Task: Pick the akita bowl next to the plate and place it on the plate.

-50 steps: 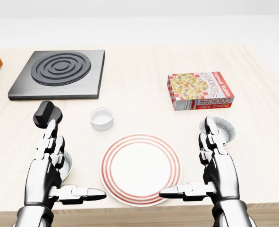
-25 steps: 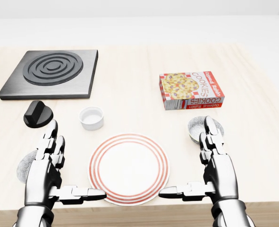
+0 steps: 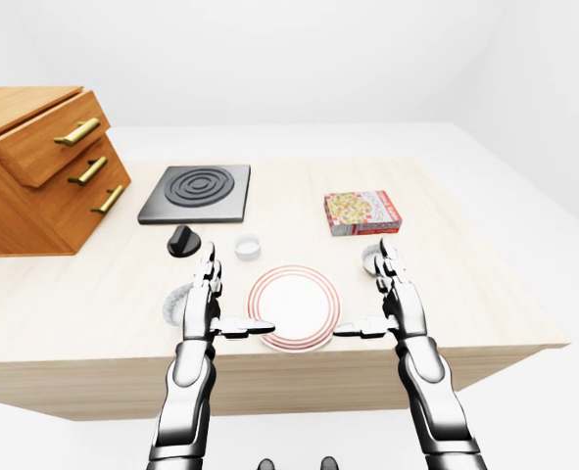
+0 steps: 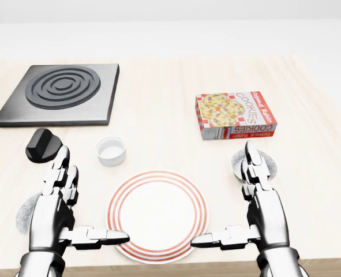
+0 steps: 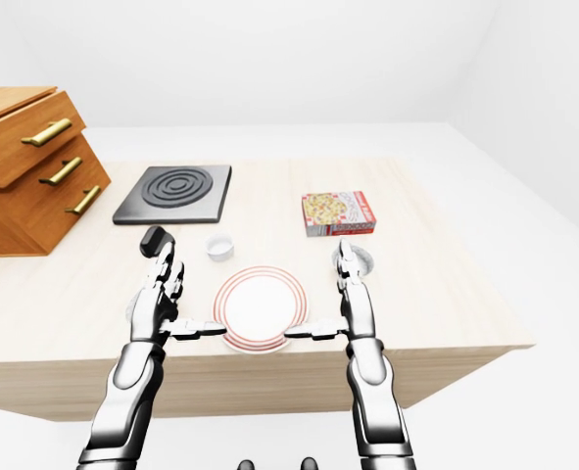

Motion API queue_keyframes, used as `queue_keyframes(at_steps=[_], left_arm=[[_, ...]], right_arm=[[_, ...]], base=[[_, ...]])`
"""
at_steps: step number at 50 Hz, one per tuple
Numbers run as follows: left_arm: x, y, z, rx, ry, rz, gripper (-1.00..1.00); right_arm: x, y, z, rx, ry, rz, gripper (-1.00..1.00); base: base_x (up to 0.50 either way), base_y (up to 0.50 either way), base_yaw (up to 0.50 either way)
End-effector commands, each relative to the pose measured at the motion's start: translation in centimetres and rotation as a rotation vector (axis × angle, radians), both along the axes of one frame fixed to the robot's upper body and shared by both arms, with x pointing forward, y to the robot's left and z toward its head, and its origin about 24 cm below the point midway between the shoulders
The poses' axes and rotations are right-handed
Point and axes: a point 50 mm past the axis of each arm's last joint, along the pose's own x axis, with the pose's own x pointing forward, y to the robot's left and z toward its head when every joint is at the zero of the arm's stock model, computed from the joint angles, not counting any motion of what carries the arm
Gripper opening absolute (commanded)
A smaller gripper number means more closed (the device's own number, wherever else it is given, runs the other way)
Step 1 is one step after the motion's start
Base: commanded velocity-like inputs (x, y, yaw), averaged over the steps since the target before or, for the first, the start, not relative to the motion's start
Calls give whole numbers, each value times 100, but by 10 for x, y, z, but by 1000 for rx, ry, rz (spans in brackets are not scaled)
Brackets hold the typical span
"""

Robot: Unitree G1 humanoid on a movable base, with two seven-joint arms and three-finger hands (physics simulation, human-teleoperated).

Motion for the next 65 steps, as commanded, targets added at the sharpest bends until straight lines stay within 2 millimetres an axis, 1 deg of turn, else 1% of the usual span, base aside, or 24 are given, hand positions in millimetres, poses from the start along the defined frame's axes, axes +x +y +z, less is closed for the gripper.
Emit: queue_keyframes(at_steps=[1,6,28,41,50,54,57,58,59,60,61,62,63,64,65], left_arm=[[0,0,1,1,-2,0,100],[1,1,-1,1,-2,0,100],[0,0,2,-7,-6,0,100],[-1,0,6,-25,-12,-4,100],[0,0,4,-25,-14,-4,100],[0,0,6,-20,-16,-2,100],[1,2,13,11,-53,9,100],[2,3,18,14,-61,10,100],[3,6,28,42,-105,20,100],[3,6,29,44,-107,20,100],[6,11,46,34,-141,38,100],[6,11,47,33,-143,39,100],[7,14,53,32,-160,50,100],[7,23,72,28,-235,74,100],[7,27,81,21,-271,89,100]], right_arm=[[-1,1,1,-10,-7,9,100],[-1,2,0,-10,-5,9,100],[0,1,-1,8,6,5,100],[0,1,-3,15,8,8,100],[-1,2,-3,17,8,8,100],[-1,2,-3,16,8,8,100],[-1,3,-4,14,13,10,100],[-1,3,-4,15,13,10,100],[-1,3,-5,14,14,10,100],[-1,3,-5,14,14,10,100],[-1,3,-5,15,14,9,100],[-1,3,-5,15,14,9,100],[-1,3,-5,12,15,10,100],[-1,3,-4,11,15,10,100],[-1,3,-5,11,15,10,100]], base=[[20,0,0],[20,0,0],[19,0,0],[0,0,0],[0,0,0],[0,0,0],[0,0,0],[0,0,0],[0,0,0],[0,0,0],[0,0,0],[0,0,0],[0,0,0],[0,0,0],[0,0,0]])
